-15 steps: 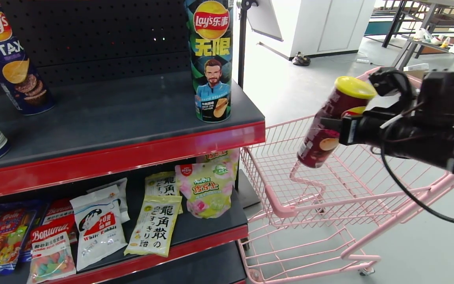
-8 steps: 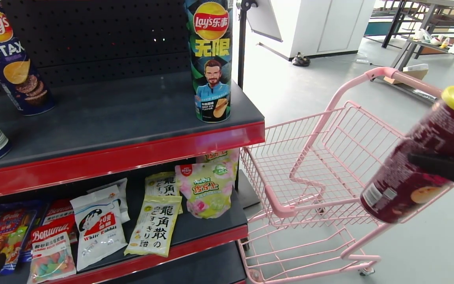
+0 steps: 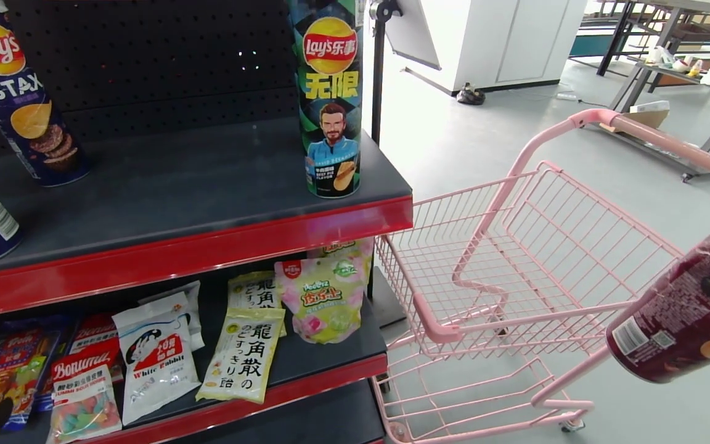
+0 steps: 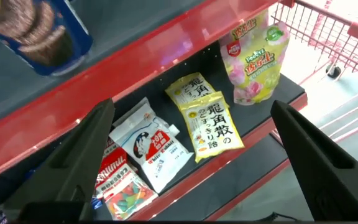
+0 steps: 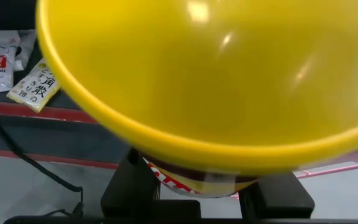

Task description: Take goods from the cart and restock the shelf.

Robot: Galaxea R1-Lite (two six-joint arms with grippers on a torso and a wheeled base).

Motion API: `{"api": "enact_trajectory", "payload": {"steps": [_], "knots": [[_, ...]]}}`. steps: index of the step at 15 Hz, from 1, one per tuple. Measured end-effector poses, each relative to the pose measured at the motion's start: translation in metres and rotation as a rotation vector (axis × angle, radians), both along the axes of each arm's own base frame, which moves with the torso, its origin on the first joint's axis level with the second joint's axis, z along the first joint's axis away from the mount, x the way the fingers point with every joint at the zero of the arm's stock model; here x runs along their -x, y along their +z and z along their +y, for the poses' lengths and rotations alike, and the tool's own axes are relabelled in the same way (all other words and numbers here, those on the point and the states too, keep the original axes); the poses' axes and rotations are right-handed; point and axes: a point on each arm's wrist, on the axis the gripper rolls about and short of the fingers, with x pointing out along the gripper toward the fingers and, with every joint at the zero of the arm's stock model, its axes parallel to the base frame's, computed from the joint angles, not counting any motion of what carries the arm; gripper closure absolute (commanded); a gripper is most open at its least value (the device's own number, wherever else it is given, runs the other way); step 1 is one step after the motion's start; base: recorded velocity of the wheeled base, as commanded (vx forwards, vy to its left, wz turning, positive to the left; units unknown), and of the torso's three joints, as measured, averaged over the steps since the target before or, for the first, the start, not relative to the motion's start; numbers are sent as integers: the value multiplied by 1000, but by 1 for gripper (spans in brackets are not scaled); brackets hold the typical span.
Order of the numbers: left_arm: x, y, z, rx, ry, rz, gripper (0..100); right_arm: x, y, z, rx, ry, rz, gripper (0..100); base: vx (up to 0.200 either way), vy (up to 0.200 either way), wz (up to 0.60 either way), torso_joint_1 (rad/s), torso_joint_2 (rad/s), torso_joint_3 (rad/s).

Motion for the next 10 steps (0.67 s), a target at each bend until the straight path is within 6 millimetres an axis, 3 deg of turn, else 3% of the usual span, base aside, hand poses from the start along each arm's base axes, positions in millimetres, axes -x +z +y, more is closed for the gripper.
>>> {"api": "enact_trajectory", "payload": {"steps": [5, 10], "knots": [[-1, 1, 0, 0, 0, -1, 0, 0, 5, 1, 18, 21, -24, 100, 0, 0, 0, 152, -503, -353], [0, 3, 0, 1, 0, -5, 0, -16, 14, 9, 27, 90, -11, 100, 0, 0, 0, 209, -586, -383]]}}
